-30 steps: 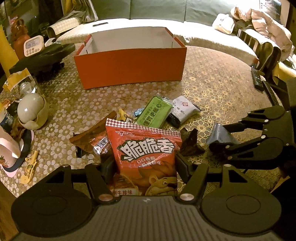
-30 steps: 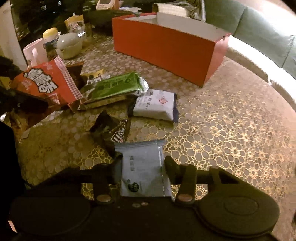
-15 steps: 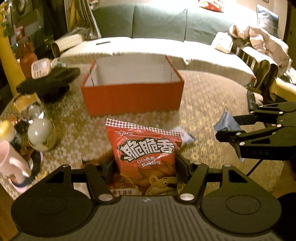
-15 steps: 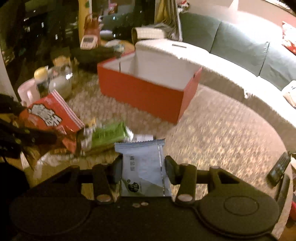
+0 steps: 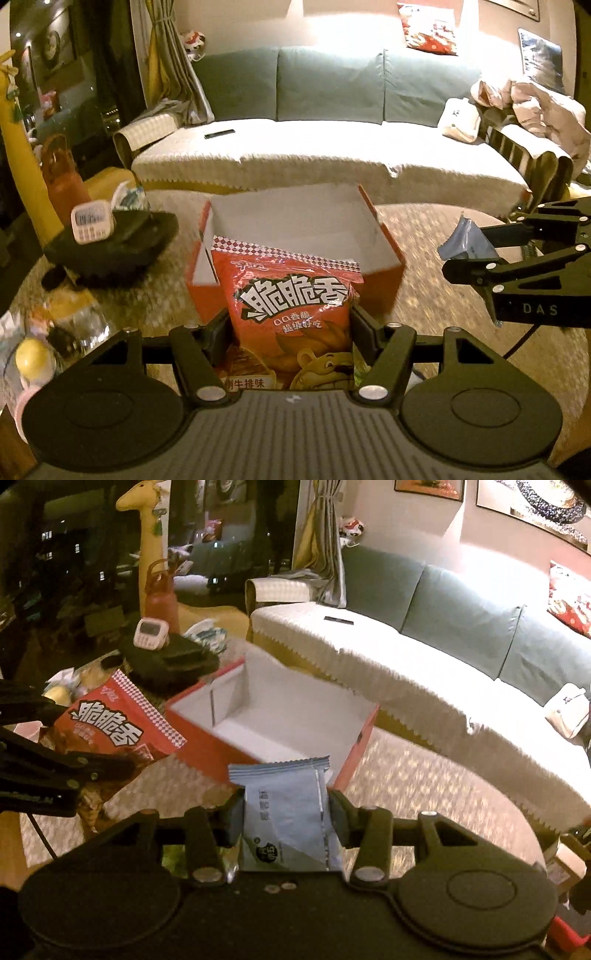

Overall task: Organize snacks
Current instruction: 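Lift the red chip bag and grey packet and carry them over the red box, then release the red chip bag and grey packet into the box, open both grippers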

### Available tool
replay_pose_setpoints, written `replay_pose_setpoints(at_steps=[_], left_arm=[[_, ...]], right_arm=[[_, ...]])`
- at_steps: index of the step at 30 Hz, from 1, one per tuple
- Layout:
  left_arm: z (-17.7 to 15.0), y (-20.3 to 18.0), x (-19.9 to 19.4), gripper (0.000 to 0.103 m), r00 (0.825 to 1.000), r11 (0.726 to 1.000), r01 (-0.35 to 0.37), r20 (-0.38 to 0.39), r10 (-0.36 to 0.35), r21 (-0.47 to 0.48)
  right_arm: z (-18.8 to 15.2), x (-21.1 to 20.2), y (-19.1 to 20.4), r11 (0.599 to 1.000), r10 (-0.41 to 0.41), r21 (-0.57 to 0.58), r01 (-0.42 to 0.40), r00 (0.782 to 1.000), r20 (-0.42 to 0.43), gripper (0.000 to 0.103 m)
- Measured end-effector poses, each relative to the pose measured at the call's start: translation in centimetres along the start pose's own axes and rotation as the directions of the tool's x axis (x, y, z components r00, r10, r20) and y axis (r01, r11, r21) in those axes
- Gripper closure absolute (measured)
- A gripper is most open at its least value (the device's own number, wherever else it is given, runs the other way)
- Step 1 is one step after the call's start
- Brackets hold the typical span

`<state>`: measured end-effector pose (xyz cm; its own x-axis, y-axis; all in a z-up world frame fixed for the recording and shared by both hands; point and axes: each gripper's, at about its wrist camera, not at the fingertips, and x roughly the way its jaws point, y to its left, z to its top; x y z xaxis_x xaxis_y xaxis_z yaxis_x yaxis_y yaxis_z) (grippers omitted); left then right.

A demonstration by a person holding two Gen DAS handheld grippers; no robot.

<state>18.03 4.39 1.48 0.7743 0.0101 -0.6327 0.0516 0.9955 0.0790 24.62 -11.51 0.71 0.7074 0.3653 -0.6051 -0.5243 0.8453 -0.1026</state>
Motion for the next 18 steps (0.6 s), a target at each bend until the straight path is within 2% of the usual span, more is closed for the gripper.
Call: replay_pose_setpoints(at_steps=[8, 18], left_arm=[[4.3, 1.4, 4.0, 0.037, 1.000, 1.000, -0.021, -0.012, 0.021, 0.016], [8.0, 3.5, 11.2, 0.037, 0.994, 0.998, -0.062, -0.088, 0.062, -0.002]], right_arm=[[3.6, 3.9, -1.8, 0.999, -0.026, 0.039, 0.026, 1.000, -0.005, 0.056], [6.2, 10.8, -3.3, 0.998, -0.024, 0.048, 0.028, 0.997, -0.068, 0.056]])
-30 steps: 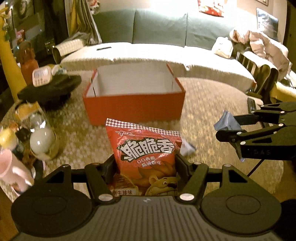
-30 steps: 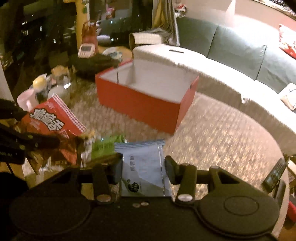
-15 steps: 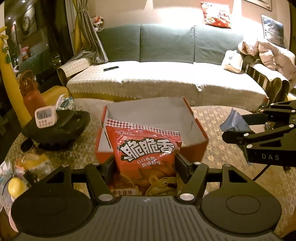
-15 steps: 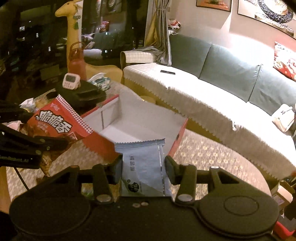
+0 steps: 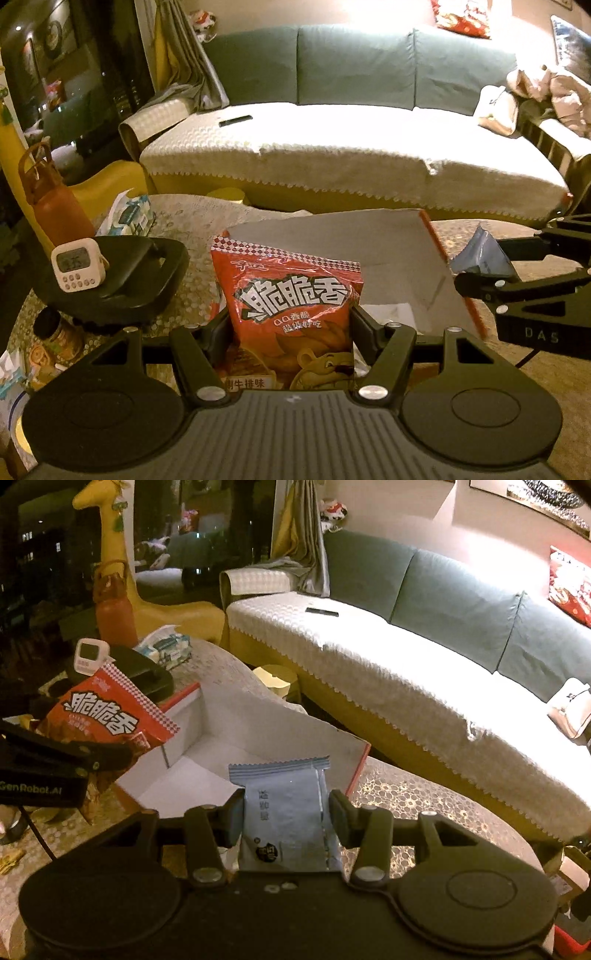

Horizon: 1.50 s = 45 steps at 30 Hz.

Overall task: Organize snacks
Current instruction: 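Release the red chip bag and grey packet into the box, open both grippers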

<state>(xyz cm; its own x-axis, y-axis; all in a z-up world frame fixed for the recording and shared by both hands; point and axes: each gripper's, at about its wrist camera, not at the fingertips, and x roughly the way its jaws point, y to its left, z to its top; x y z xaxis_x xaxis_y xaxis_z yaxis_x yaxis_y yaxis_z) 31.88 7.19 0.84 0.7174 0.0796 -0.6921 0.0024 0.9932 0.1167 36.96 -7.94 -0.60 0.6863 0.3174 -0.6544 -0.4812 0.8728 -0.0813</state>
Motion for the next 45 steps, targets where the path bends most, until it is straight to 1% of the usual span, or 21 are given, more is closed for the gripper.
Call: replay_pose_setpoints(at_steps=[9, 13, 16, 19, 24, 28, 33, 41, 45], left_arm=[[1.4, 0.2, 6.6, 0.037, 0.996, 0.998, -0.054, -0.070, 0.052, -0.025], [1.3, 0.0, 9.1, 0.037, 0.992, 0.998, -0.056, -0.117, 0.053, -0.021], [1.2, -0.1, 10.7, 0.037, 0.987, 0.998, -0.061, -0.150, 0.060, -0.006], [0.8, -0.2, 11.9, 0.037, 0.981, 0.999, -0.053, -0.186, 0.051, -0.002], [-0.1, -0.4, 13.0, 0.036, 0.974, 0.999, -0.046, -0.220, 0.048, 0.014], [-0.7, -0.5, 13.1, 0.035, 0.971, 0.999, -0.052, -0.232, 0.053, 0.008], [-0.5, -0.4, 11.8, 0.034, 0.977, 0.999, -0.052, -0.205, 0.050, -0.002], [0.3, -0.1, 7.8, 0.031, 0.988, 0.999, -0.037, -0.148, 0.033, -0.029], [0.3, -0.4, 5.5, 0.030, 0.992, 0.999, -0.029, -0.126, 0.025, -0.024]], right_arm=[[0.6, 6.5, 0.3, 1.000, 0.004, -0.003, -0.004, 0.997, -0.083, 0.056], [0.4, 8.6, 0.7, 1.000, 0.012, -0.017, -0.014, 0.993, -0.116, 0.056], [0.1, 9.8, 1.2, 0.999, 0.011, -0.039, -0.017, 0.990, -0.140, 0.056], [-0.3, 10.8, 1.4, 0.999, 0.017, -0.040, -0.024, 0.986, -0.164, 0.056], [-0.7, 11.3, 1.4, 0.999, 0.029, -0.036, -0.036, 0.984, -0.176, 0.056], [-0.8, 11.2, 1.4, 0.999, 0.032, -0.035, -0.039, 0.983, -0.179, 0.057], [-0.7, 10.2, 0.9, 0.999, 0.037, 0.000, -0.038, 0.985, -0.166, 0.056], [-0.4, 6.3, 0.0, 0.998, 0.048, 0.049, -0.042, 0.991, -0.121, 0.054], [-0.4, 4.0, -0.2, 0.996, 0.060, 0.073, -0.053, 0.993, -0.100, 0.051]])
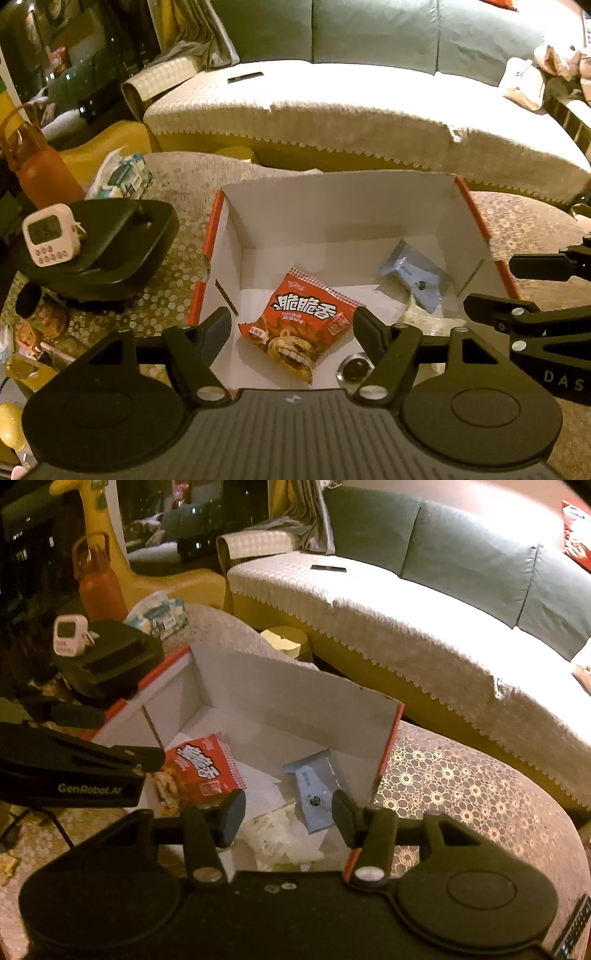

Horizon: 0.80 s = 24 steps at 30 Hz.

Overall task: Organize snacks
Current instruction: 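Release the red chip bag and grey packet into the box, open both grippers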

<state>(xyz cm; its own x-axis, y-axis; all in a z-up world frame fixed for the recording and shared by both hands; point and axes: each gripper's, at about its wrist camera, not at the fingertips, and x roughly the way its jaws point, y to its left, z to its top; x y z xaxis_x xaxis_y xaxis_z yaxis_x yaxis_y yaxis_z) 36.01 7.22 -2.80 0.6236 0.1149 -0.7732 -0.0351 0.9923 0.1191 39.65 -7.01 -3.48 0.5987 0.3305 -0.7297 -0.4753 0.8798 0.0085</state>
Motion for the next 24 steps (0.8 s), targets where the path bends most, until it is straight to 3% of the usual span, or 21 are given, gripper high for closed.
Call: replay_pose_setpoints(at_steps=[13, 24], left_arm=[[-2.1, 0.4, -8.3, 0.020, 0.994, 0.999, 0.047, 0.101, -0.045, -0.016], [-6.7, 1.4, -13.6, 0.017, 0.982, 0.997, 0.081, 0.171, -0.079, -0.006]], right_arm=[[-1.5, -7.2, 1.6, 1.000, 0.027, 0.001, -0.028, 0.998, 0.064, 0.045], [-4.9, -12.0, 3.5, 0.997, 0.080, -0.009, -0.079, 0.992, 0.094, 0.043]])
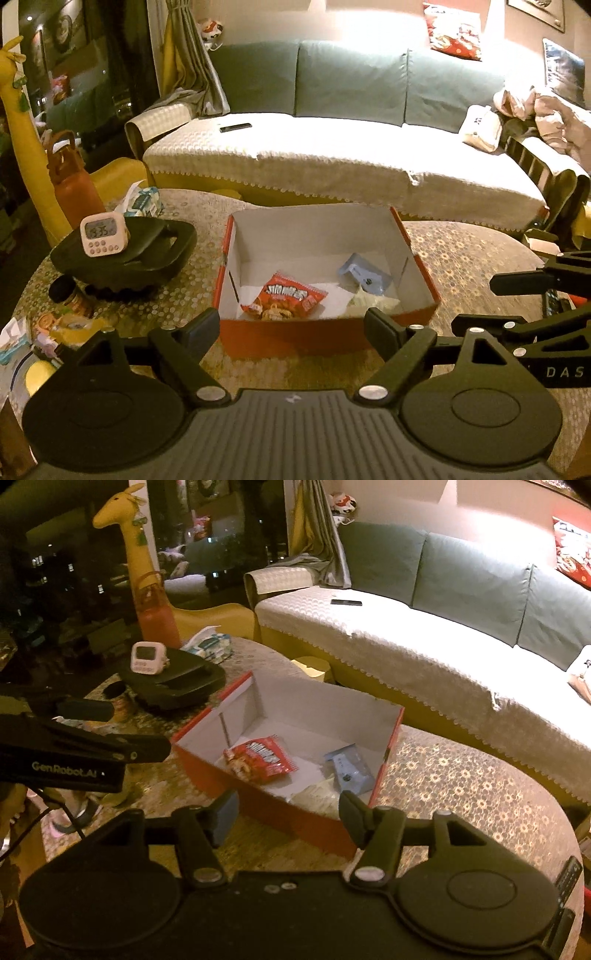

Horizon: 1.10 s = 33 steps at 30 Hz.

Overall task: Organize snacks
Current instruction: 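Release the red chip bag and grey packet into the box, open both grippers, then move both grippers back to the snack pile and lower toward the brown bag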

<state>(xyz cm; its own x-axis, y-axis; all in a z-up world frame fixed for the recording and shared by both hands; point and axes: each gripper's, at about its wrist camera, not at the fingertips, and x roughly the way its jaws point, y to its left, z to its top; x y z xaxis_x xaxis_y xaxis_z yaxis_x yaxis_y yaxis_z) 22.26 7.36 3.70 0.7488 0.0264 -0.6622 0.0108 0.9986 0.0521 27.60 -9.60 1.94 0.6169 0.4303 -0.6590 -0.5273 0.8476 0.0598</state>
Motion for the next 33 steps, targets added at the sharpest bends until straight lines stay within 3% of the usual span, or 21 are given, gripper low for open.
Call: replay_pose_setpoints(at_steps=[1, 2, 3, 5, 10, 15, 23, 33], left_arm=[[-0.5, 0.0, -0.6, 0.017, 1.000, 1.000, 0.003, 0.003, -0.003, 0.001], [-1.0, 0.0, -0.9, 0.016, 1.000, 1.000, 0.006, 0.004, -0.006, 0.004], [-1.4, -0.1, -1.3, 0.016, 1.000, 1.000, 0.007, 0.004, -0.007, 0.006], [-2.5, -0.1, -2.1, 0.016, 1.000, 1.000, 0.010, 0.008, -0.010, 0.002], [-4.9, 0.4, -3.5, 0.004, 0.999, 0.998, 0.036, 0.012, -0.035, -0.051], [-7.6, 0.7, -4.0, 0.000, 0.999, 0.994, 0.044, -0.003, -0.045, -0.098], [-12.8, 1.0, -3.0, 0.000, 0.996, 0.981, -0.004, -0.085, -0.012, -0.193], [-17.2, 0.1, -0.3, 0.000, 0.985, 0.975, -0.065, -0.173, 0.028, -0.214]], right_arm=[[-0.4, -0.3, 0.2, 1.000, 0.006, -0.001, -0.006, 1.000, 0.000, 0.042], [-0.8, -0.6, 0.3, 1.000, 0.009, -0.001, -0.009, 1.000, 0.001, 0.032], [-1.2, -1.0, 0.5, 1.000, 0.013, -0.001, -0.013, 1.000, 0.008, 0.015], [-2.1, -1.8, 0.7, 1.000, 0.024, 0.001, -0.024, 0.999, 0.024, 0.008], [-4.2, -2.6, 1.0, 0.999, 0.033, 0.009, -0.033, 0.999, 0.009, 0.007], [-6.6, -2.8, 1.4, 1.000, 0.026, 0.016, -0.026, 1.000, -0.009, 0.004], [-11.1, -2.0, 2.6, 1.000, 0.001, 0.014, 0.000, 0.999, -0.048, 0.002], [-15.5, 0.6, 4.7, 0.998, -0.033, -0.047, 0.029, 0.996, -0.079, 0.002]])
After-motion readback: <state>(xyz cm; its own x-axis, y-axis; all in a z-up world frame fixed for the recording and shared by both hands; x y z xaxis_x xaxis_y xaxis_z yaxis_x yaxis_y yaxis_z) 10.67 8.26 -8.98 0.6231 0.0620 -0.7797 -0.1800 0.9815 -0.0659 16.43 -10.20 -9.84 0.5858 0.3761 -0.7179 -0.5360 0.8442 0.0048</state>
